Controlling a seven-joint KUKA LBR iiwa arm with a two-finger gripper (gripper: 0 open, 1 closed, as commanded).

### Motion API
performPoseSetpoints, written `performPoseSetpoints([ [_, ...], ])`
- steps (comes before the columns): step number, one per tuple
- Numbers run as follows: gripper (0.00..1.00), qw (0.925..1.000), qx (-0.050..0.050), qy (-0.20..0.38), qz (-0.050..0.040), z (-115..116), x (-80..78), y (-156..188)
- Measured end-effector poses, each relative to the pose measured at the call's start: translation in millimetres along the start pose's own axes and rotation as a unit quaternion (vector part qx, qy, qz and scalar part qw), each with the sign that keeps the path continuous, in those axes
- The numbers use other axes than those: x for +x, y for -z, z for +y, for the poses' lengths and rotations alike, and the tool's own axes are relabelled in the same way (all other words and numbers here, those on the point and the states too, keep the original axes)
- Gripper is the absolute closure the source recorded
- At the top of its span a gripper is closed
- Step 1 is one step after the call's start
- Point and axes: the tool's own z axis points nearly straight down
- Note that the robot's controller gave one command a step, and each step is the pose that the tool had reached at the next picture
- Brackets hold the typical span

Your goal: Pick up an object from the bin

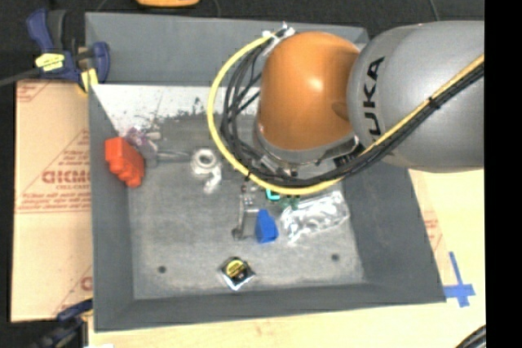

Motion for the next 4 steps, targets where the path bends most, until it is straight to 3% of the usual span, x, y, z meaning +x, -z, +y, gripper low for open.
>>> performPoseSetpoints([
  [1,0.00,0.9997,0.002,0.023,-0.0037,-80.3,-63.4,-57.1],
  [2,0.00,0.9978,0.000,0.066,0.0029,-79.1,-0.4,-144.8],
  [3,0.00,0.9855,0.001,0.170,-0.0046,-78.9,-37.4,-144.7],
  [4,1.00,0.9859,0.000,0.167,-0.0043,-78.1,-37.0,-144.5],
])
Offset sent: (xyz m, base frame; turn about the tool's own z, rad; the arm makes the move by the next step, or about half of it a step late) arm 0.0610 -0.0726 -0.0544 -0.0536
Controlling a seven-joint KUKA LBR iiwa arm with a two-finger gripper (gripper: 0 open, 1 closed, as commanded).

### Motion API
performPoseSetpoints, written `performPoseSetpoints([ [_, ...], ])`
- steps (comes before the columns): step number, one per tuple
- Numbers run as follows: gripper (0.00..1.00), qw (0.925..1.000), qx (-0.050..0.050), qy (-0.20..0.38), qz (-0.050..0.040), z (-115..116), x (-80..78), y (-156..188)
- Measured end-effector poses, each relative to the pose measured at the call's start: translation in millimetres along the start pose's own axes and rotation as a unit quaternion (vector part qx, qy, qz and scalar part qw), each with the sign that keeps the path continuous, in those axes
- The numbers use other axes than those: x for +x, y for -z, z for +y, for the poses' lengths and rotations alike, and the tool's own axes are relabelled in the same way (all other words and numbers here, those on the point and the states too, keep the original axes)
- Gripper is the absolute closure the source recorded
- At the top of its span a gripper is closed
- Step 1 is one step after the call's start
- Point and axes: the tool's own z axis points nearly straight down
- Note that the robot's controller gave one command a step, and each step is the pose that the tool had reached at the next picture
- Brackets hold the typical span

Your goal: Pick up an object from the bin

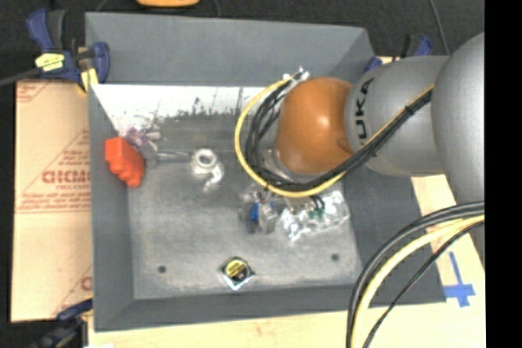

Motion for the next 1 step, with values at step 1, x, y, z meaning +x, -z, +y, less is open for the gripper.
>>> performPoseSetpoints([
  [1,1.00,1.0000,0.002,0.006,-0.0033,11.9,-16.5,122.3],
])
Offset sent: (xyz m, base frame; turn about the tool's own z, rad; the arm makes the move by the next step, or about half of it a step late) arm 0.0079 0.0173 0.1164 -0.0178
